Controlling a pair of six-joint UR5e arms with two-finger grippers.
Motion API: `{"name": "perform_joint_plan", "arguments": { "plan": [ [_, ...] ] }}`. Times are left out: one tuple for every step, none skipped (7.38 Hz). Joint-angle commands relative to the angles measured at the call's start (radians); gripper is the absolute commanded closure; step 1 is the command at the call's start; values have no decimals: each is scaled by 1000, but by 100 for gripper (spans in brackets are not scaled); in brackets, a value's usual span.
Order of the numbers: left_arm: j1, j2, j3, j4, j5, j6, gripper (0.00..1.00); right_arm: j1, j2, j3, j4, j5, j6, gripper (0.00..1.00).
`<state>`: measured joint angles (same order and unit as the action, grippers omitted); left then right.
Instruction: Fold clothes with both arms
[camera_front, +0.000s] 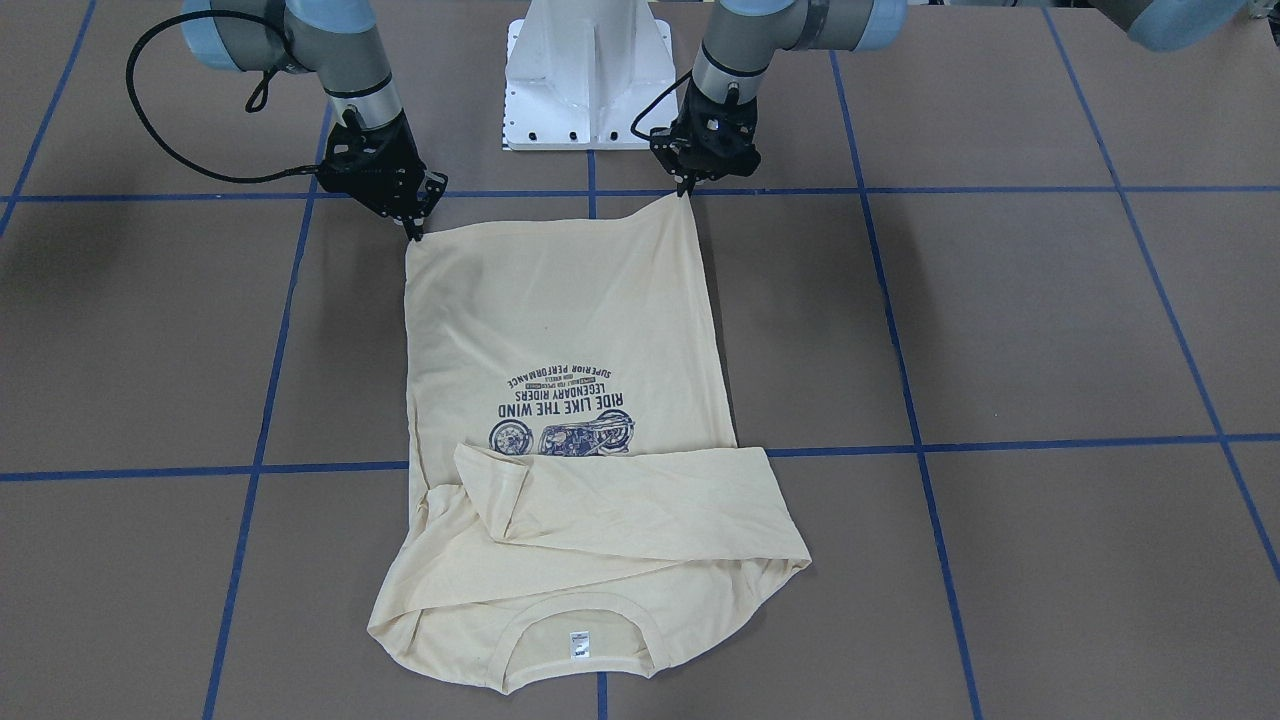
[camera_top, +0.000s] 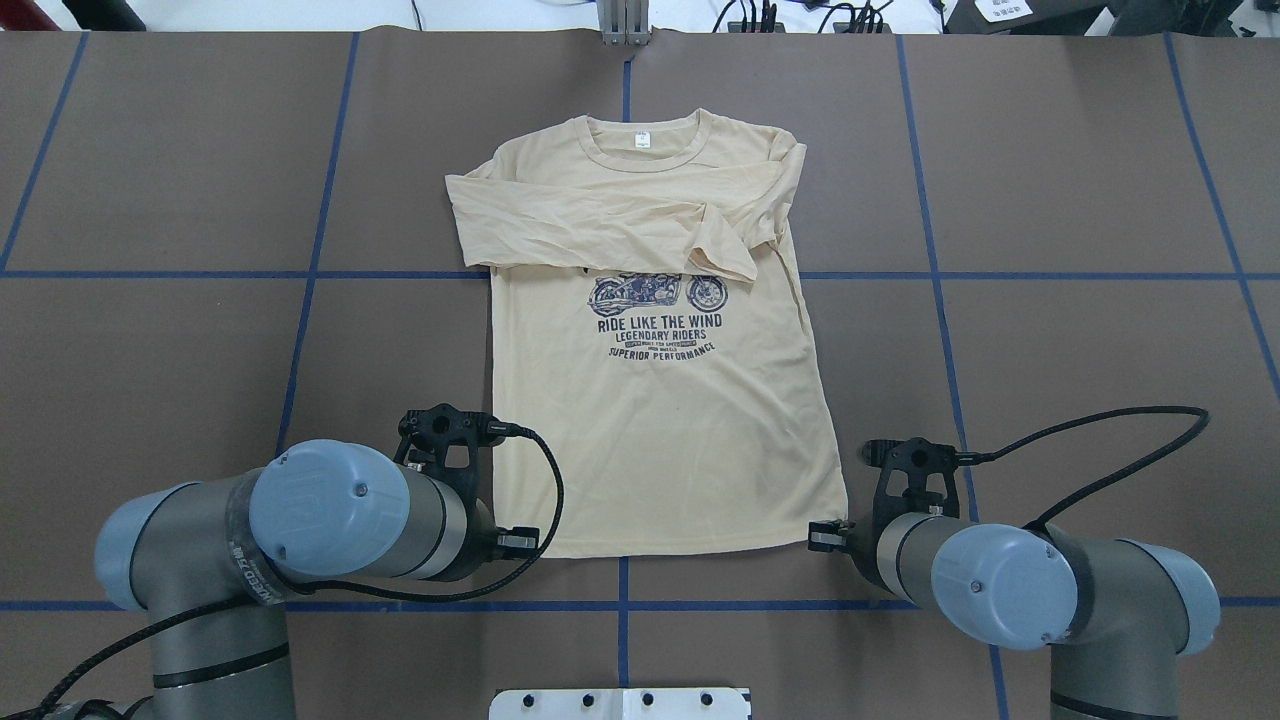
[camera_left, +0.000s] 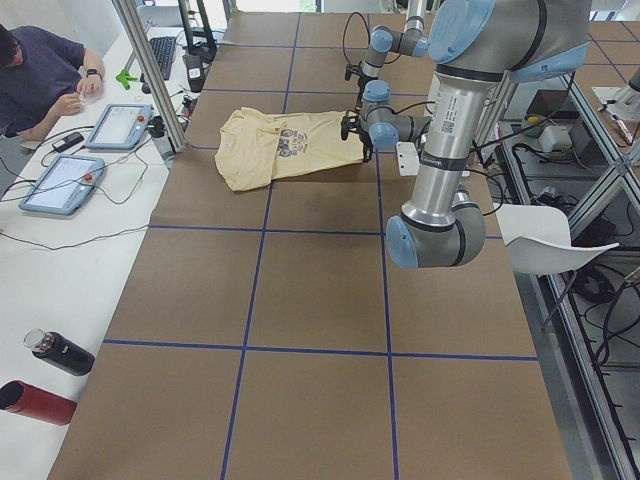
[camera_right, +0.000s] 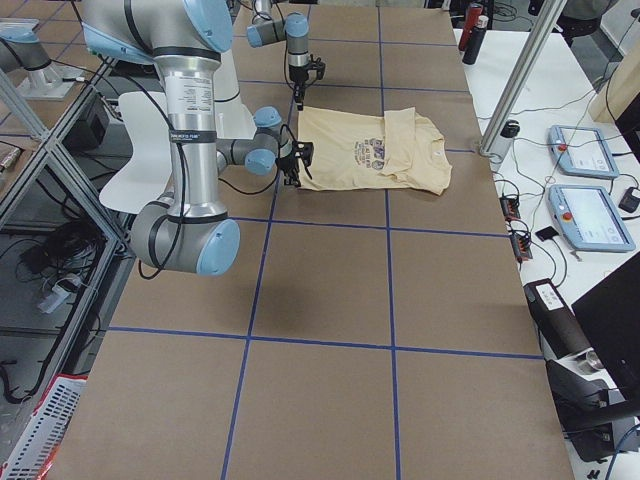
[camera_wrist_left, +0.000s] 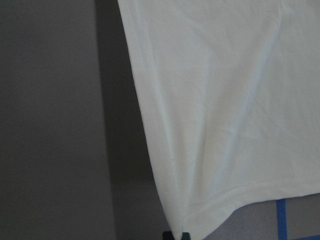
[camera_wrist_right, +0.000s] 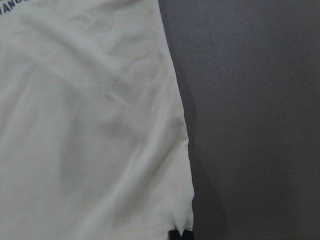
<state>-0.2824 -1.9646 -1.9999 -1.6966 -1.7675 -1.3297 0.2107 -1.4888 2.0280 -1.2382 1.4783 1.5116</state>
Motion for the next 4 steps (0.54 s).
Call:
{"name": "perform_joint_plan", "arguments": {
  "plan": [
    [-10, 6, -49, 5, -4, 12, 100, 28, -4, 97, -4, 51, -2, 100],
    [-11, 21, -115, 76, -19, 18, 100, 100, -8, 138, -9, 173, -2, 100],
    [-14, 23, -193, 150, -64, 36, 100, 134, -22, 205, -12, 276, -2, 100],
    [-11, 23, -250, 202, -75, 37, 100, 131, -48, 278, -15, 328, -2, 100]
  ]
}}
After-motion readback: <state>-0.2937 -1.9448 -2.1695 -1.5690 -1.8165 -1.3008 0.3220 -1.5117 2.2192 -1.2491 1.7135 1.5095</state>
